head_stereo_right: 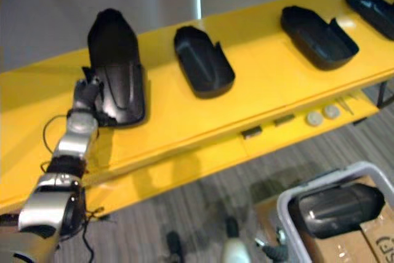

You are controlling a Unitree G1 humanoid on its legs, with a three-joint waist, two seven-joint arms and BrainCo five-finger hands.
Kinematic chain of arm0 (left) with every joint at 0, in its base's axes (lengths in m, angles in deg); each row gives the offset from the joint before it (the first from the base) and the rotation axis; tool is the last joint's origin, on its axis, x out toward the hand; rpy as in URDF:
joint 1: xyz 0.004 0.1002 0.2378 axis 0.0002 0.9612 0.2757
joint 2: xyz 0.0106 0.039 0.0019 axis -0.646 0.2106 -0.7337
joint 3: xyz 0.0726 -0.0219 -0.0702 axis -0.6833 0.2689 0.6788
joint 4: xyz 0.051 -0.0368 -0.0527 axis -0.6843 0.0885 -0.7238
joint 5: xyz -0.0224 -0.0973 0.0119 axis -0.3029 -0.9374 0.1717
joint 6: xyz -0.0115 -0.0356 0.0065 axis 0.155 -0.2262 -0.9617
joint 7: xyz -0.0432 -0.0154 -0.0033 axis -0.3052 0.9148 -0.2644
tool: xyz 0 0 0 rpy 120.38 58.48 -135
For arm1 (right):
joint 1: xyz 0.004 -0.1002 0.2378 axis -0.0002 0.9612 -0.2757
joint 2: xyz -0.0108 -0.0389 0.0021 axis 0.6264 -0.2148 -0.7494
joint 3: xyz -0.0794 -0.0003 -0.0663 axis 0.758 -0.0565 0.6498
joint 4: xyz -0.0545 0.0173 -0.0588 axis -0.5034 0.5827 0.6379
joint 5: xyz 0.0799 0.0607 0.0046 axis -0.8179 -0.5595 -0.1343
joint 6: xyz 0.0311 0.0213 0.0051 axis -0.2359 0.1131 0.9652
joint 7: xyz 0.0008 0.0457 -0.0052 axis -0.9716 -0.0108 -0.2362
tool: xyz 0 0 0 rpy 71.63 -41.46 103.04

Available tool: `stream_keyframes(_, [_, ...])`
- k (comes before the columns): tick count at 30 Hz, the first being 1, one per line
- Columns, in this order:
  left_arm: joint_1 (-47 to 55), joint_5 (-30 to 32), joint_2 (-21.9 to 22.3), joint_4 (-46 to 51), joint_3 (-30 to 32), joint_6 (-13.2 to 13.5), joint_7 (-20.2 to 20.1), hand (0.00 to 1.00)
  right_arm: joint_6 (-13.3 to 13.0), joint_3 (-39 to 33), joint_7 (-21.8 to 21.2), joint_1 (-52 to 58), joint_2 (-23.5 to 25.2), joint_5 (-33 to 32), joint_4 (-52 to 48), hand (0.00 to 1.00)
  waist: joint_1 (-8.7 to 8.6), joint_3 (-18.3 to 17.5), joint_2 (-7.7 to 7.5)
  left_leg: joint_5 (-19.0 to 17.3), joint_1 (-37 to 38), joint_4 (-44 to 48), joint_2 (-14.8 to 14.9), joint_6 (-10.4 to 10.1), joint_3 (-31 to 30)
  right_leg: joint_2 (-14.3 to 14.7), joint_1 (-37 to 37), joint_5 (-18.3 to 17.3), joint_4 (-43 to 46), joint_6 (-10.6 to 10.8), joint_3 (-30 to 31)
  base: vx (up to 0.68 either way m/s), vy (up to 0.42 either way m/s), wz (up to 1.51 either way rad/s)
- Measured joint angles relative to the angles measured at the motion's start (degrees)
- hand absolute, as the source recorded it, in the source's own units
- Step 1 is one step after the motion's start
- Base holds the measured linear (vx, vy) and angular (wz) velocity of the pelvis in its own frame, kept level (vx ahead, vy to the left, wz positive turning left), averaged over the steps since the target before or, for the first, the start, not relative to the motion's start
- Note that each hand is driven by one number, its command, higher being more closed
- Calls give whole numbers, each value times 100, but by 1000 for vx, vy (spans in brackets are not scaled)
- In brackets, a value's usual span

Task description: Walk over and take plastic housings, then place them on the shelf

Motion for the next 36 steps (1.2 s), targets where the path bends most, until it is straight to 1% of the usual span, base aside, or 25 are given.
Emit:
stream_keyframes(6, [-570, 149, -5, -632, 16, -72, -110, 100, -3, 31, -19, -114, -50, -181, 180, 0, -18, 22, 3, 10, -11, -19, -13, -6, 12, 22, -37, -3, 1, -5, 12, 46, -8, -1])
stream_keyframes(9, [-797, 300, -6, -781, 74, -72, -122, 100, -11, 34, -27, -196, -81, -234, 194, 0, -17, 192, 4, 8, 22, 5, -11, -5, -14, 18, 27, -4, 1, -6, -1, 6, -11, 5])
stream_keyframes(10, [-828, 334, -9, -828, 200, -74, -123, 100, -11, 36, -32, -221, -93, -273, 225, 0, -17, 235, 9, 8, 25, 4, -16, -5, -15, 14, 31, -5, 1, -6, -1, 0, 0, 0])
stream_keyframes(15, [-872, 341, -11, -1127, 445, -91, -118, 100, -8, 45, -34, -227, -147, -421, 411, 0, -15, 244, 20, 43, 71, -47, -16, 4, -25, 15, 58, -8, 0, -9, -5, 0, 0, 0])
stream_keyframes(17, [-940, 345, -13, -1295, 526, -124, -119, 100, -9, 38, -35, -229, -169, -439, 449, 0, -15, 260, 46, 131, 142, -191, -25, 3, -45, 14, 75, -9, 1, -8, -26, -12, -9, 3])
stream_keyframes(19, [-941, 348, -18, -1340, 535, -167, -118, 100, -7, 37, -36, -236, -197, -440, 574, 0, -9, 261, 48, 133, 170, -191, -24, 3, -46, 15, 100, -10, 1, -9, -28, 0, 0, 0])
stream_keyframes(24, [-940, 476, -41, -1483, 796, -251, -122, 100, -2, 14, -65, -252, -223, -445, 835, 0, -1, 267, 56, 142, 209, -195, -26, -5, -52, 15, 136, -19, 3, -20, -46, 0, 0, 0])
stream_keyframes(28, [-928, 557, -300, -1666, 803, -268, -237, 100, 25, -77, -118, -396, -243, -504, 1110, 0, 10, 291, 100, 159, 213, -194, -46, -8, -46, 24, 140, -28, 11, -31, -79, 1, -5, 1])
stream_keyframes(31, [-895, 564, -319, -1709, 860, -274, -439, 100, 41, -81, -127, -417, -300, -545, 1190, 0, 46, 328, 168, 174, 211, -195, -31, -11, -118, 16, 184, -44, 18, -51, -179, 4, -16, 13])
stream_keyframes(34, [-833, 574, -349, -1709, 854, -274, -612, 100, 57, -82, -149, -461, -324, -545, 1289, 0, 112, 331, 174, 180, 234, -196, -2, -21, -120, 15, 223, -52, 17, -61, -200, 6, -9, 4])
stream_keyframes(36, [-800, 592, -407, -1709, 848, -275, -668, 100, 76, -81, -187, -475, -331, -545, 1291, 0, 119, 331, 174, 183, 234, -197, 4, -27, -120, 15, 223, -53, 16, -61, -207, 0, 0, 0])
